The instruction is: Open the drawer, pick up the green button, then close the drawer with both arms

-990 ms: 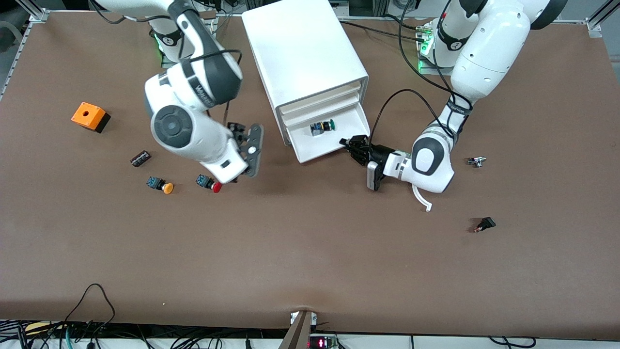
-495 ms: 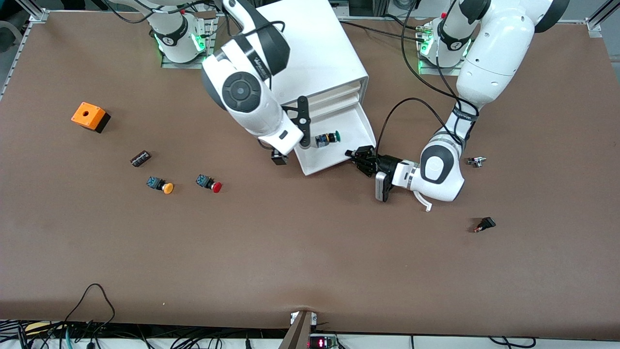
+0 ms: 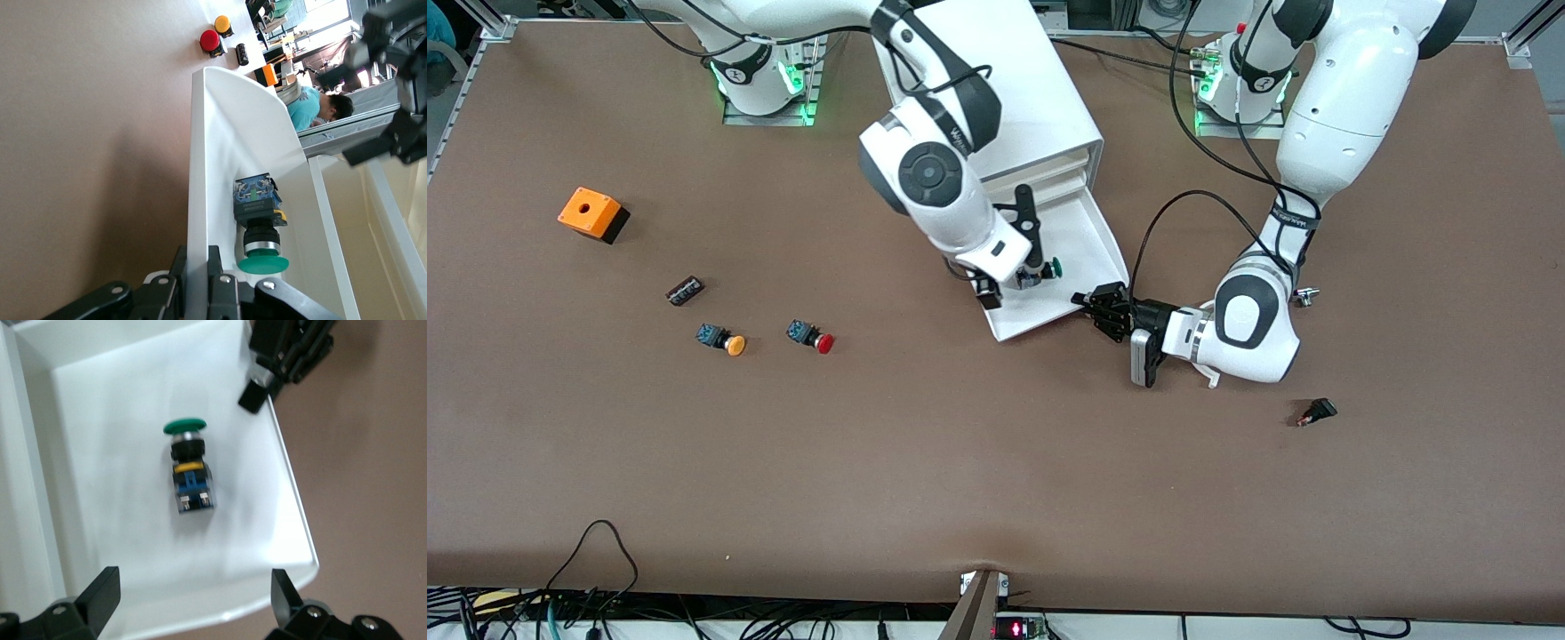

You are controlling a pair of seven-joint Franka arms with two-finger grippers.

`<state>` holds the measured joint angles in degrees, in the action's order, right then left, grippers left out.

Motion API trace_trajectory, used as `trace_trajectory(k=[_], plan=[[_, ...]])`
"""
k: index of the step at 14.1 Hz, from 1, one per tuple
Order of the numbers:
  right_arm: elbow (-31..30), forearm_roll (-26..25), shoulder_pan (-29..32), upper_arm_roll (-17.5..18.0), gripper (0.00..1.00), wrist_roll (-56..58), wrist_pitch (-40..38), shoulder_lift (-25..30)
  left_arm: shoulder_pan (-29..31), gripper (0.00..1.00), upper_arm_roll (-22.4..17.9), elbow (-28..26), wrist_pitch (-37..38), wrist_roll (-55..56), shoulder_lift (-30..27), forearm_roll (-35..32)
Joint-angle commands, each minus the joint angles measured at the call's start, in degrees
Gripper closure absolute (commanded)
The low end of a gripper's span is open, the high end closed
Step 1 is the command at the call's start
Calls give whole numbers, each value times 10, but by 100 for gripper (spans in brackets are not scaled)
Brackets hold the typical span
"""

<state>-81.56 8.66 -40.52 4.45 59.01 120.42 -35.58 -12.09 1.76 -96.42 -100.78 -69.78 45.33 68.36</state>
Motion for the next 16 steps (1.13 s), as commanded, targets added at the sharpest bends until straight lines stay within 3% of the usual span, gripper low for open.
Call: trace_trajectory(k=[1,7,16], plan=[[18,-2,-21,-3,0,3,20,-19,1,1,-4,23,-18,-12,15,-5],[24,-21,-47,-5,0,3,21,-38,6,0,-4,26,-16,-2,6,-36],[32,-22,-81,-48,0,6,81,-74,5,0,-4,31,-18,154,-65,-164]])
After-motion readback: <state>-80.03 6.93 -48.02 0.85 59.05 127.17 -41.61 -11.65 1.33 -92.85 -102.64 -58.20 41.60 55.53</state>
